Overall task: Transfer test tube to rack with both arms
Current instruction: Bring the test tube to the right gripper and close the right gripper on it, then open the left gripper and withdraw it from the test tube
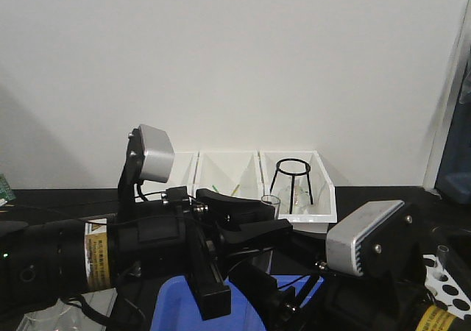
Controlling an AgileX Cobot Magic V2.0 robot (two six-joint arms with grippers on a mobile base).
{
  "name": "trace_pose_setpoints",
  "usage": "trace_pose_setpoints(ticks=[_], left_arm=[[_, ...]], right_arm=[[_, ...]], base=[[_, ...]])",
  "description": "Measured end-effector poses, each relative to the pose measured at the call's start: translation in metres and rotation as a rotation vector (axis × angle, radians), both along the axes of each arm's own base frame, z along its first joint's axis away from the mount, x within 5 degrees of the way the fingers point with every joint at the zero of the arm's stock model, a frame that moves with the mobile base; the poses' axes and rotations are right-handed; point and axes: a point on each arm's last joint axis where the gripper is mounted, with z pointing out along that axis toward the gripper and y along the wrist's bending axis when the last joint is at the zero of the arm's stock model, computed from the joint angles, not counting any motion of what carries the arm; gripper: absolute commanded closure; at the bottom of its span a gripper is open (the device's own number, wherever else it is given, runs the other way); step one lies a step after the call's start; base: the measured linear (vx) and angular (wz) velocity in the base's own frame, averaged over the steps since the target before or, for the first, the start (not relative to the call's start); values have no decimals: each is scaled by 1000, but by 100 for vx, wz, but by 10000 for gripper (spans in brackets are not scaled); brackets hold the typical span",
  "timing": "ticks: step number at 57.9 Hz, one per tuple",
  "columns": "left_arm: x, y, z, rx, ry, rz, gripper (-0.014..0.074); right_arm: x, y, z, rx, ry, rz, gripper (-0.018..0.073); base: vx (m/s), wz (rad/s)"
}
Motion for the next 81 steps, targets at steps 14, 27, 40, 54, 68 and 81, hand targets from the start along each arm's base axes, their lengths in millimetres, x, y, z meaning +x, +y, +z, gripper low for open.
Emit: trace_pose_setpoints(ticks=[14,27,40,54,68,81], left_arm=[[-2,-3,0,4,1,-5,596],[-2,-3,0,3,3,1,596],[-2,-3,0,3,3,1,559],[-2,-3,0,3,3,1,339],[-2,-3,0,-1,6,2,85],[-4,2,14,-73,-16,43,55]], right_arm=[[0,0,1,12,-12,4,234],[0,1,3,24,-24,9,472],[0,1,3,24,-25,9,575],[0,1,3,24,-25,9,573],[0,1,3,25,-26,9,571],[0,1,3,25,-26,9,570]], base=[[0,0],[0,0],[0,0],[0,0],[0,0],[0,0]])
